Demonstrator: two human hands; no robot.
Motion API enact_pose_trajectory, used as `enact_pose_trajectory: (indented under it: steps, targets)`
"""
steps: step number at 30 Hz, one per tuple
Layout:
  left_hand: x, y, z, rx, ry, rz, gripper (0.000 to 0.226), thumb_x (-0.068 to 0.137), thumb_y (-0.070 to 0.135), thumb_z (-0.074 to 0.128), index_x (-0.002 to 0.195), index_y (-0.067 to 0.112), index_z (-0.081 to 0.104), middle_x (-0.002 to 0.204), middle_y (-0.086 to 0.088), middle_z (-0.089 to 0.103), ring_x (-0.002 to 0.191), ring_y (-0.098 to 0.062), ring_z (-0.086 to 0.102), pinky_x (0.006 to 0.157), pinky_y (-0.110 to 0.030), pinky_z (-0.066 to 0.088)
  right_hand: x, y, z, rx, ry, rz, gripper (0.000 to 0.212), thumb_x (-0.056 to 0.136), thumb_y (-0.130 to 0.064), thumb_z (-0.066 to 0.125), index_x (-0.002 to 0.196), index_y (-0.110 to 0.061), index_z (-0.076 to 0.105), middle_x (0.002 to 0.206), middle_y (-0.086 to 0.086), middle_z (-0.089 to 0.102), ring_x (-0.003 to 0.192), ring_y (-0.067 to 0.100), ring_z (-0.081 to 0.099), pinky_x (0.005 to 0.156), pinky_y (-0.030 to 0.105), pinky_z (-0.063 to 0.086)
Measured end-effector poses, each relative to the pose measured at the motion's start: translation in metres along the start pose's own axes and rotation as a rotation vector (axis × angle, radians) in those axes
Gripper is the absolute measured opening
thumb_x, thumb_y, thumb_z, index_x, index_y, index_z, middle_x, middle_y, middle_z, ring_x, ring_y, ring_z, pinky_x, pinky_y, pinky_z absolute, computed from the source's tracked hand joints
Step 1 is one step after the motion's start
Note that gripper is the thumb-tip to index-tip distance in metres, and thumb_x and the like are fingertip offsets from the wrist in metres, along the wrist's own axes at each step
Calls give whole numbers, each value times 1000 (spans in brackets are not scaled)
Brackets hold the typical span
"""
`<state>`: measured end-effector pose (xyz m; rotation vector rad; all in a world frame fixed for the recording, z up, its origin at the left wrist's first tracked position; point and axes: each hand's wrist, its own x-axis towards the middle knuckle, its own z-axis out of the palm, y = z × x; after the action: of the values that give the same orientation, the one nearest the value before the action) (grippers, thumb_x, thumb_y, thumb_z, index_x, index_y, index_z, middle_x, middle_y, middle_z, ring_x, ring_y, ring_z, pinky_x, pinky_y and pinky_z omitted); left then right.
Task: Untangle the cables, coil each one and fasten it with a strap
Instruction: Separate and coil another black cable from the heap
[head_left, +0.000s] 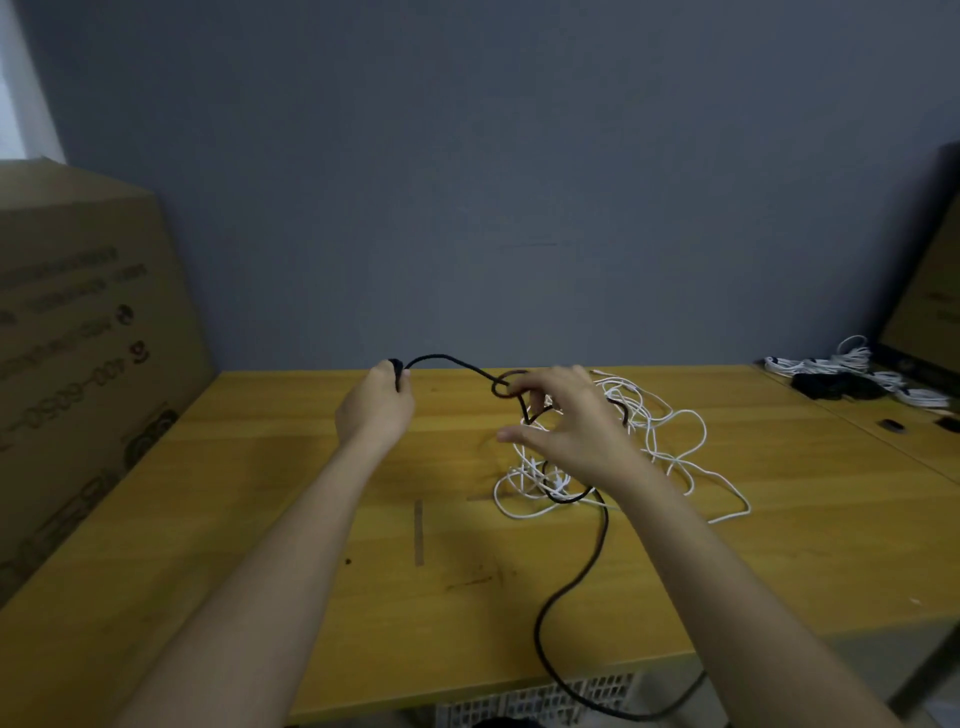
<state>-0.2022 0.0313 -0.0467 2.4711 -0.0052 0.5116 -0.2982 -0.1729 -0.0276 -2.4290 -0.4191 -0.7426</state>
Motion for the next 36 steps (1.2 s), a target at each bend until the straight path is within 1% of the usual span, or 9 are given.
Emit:
enact_pose_trajectory:
  steps: [7,11,15,17,20,24,27,32,36]
  targets:
    - [3,-2,-8,-49,13,-41,32,104,33,32,91,8,49,69,-3,49,55,-20,47,47,-29,32,-18,26,14,-188,-29,-70,45,89,-50,51,82,-13,77,93,-5,50,99,12,35,85,25,33]
    - [3,-1,-8,-111,12,-54,33,104,33,34,93,7,51,69,-4,50,56,-21,48,49,-29,34,-22,33,22,-235,50,2,24,86,-33,68,82,-10,77,102,1,55,110,22,39,88,30,33]
    - [0,5,-6,-196,-6,-48,33,103,32,35,95,6,54,70,-4,51,55,-21,47,50,-28,34,-25,29,29,-123,-24,141,26,85,-45,65,94,-21,68,125,-4,50,125,16,31,102,29,26]
    - [-1,9,-7,-224,-7,-40,34,103,32,36,95,5,55,70,-4,51,56,-21,48,51,-29,35,-26,25,32,-100,-76,177,32,87,-48,61,107,-23,59,123,-8,55,126,12,35,116,37,13]
    - [-1,16,-6,-236,-16,-21,34,103,32,36,95,6,56,70,-3,51,54,-19,47,49,-28,34,-29,22,34,-47,-59,160,33,94,-47,50,121,-28,56,116,-19,59,122,3,47,118,38,-12]
    - [-4,28,2,-215,-44,10,33,103,31,35,95,7,57,70,-1,52,55,-17,47,48,-27,33,-28,17,38,-19,-4,133,41,97,-54,36,122,-32,60,116,-25,58,122,-5,46,116,44,-17]
    - [-8,36,9,-202,-59,31,32,103,31,36,96,8,58,72,0,53,58,-15,49,49,-28,35,-27,11,39,83,76,127,57,89,-70,25,114,-37,63,109,-27,61,116,-12,47,112,36,-24]
    - [-13,37,18,-170,-64,44,31,103,33,36,99,12,59,84,-2,61,66,-16,54,54,-30,40,-26,1,46,117,83,183,33,87,-61,49,107,-37,61,103,-25,62,110,-7,51,114,39,-18]
    - [-18,38,19,-124,-71,72,32,103,36,35,91,13,53,76,-2,55,61,-15,49,49,-29,34,-27,-3,58,124,59,182,32,86,-59,49,112,-42,59,120,-28,49,125,-7,34,112,43,-21]
